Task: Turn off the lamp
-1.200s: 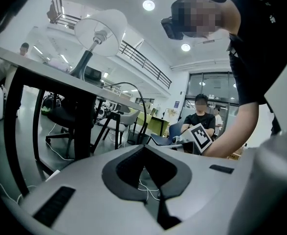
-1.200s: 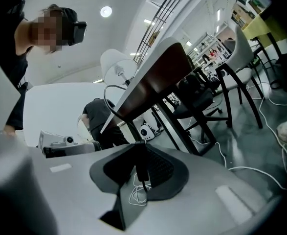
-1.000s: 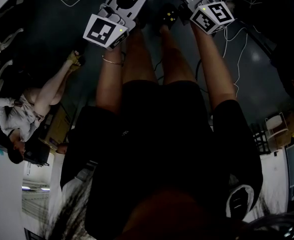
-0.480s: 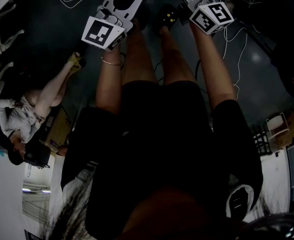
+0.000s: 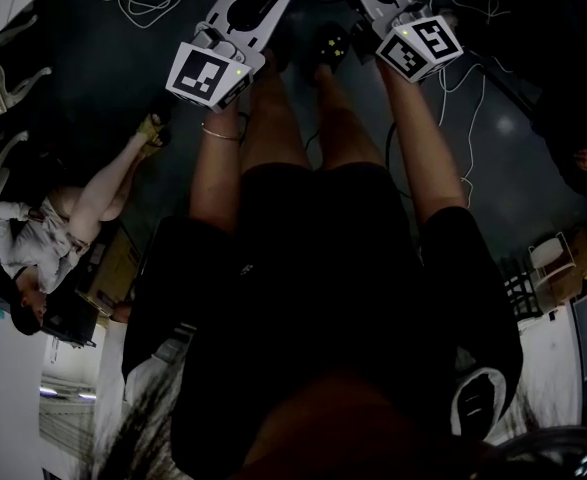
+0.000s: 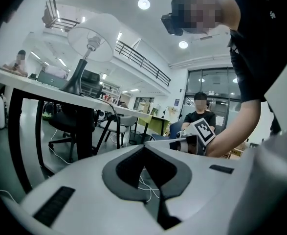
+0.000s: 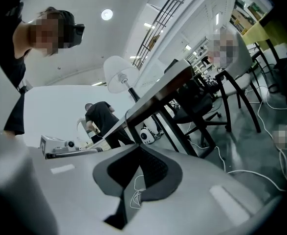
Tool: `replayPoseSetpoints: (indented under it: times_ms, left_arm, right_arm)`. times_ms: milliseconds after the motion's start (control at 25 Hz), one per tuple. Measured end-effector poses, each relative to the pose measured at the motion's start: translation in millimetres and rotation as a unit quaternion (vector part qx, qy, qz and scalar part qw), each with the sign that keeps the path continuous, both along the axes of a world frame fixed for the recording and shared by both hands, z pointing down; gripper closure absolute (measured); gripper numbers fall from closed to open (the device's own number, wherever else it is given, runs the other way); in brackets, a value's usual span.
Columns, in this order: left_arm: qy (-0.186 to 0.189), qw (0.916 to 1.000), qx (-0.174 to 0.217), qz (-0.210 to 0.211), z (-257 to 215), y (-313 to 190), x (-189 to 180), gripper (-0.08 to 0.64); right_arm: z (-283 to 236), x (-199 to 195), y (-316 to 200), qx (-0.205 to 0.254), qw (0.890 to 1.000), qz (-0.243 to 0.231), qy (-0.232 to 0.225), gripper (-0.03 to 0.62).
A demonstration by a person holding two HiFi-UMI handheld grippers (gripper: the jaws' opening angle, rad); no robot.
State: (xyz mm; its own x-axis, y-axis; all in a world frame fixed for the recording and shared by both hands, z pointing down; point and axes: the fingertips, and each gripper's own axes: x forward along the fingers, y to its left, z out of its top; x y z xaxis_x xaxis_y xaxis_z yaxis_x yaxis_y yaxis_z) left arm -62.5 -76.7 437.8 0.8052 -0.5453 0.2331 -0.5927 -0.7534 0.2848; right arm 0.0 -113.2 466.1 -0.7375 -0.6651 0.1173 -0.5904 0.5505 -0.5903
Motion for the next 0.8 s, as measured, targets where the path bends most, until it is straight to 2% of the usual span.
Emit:
replayPoseSetpoints:
  times_ms: [160, 320, 800]
  left_arm:
    - [-0.005, 1.0000, 0.005, -0.003, -9.3, -3.7, -0.2, 0.554]
    - [-0.001, 0.9997, 0.013, -0.019, -22.2, -8.0, -2.2, 0.554]
    - [-0.008, 0.9992, 0.034, -0.018, -82.7, -18.1, 1.3, 0.554]
  right_arm:
    - [-14.4, 1.6, -0.9, 0.002, 1.000, 0.003, -0.004, 0.591]
    - [-36.0, -2.3, 3.3, 0.021, 1.000, -0.015, -0.009, 0.591]
    - [-109.5, -8.4, 6.0, 0.057, 0.997, -0.049, -0.007, 0.591]
